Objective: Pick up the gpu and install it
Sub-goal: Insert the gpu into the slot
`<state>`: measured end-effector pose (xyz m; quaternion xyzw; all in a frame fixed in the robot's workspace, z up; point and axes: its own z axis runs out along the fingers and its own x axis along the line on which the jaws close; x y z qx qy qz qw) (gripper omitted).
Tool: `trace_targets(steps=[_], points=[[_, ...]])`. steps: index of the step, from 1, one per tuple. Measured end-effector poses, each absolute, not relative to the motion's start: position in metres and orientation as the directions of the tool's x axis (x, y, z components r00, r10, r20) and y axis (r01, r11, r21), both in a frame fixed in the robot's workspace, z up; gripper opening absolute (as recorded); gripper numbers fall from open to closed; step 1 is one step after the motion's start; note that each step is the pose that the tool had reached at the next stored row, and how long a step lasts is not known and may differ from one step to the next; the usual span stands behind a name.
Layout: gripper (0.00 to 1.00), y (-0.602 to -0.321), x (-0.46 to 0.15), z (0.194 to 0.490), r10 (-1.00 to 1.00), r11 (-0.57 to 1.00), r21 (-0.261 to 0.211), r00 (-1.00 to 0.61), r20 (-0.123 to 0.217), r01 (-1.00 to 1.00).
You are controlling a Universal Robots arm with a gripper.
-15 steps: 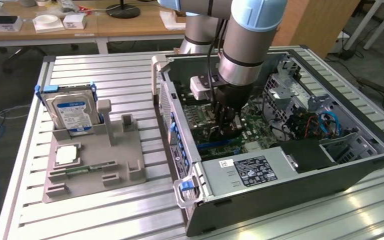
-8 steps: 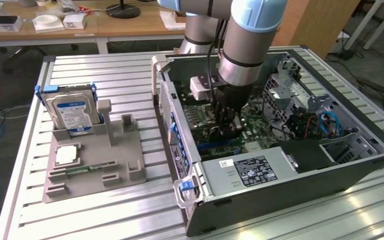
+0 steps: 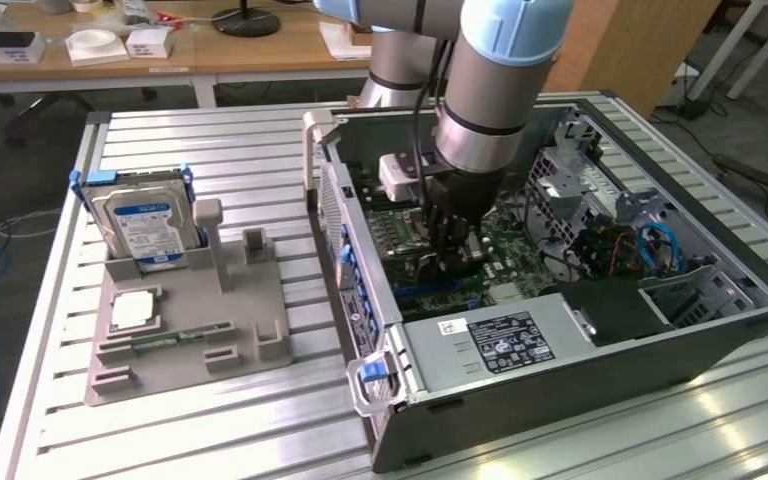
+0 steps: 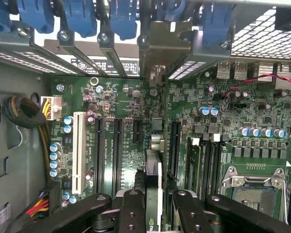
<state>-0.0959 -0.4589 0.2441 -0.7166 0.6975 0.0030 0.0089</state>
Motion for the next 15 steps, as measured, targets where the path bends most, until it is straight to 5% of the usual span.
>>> trace_targets(steps=[15], points=[[0.26, -0.4590, -0.1007, 0.2453, -1.000, -0.022, -0.008, 0.022, -0.017, -1.000]])
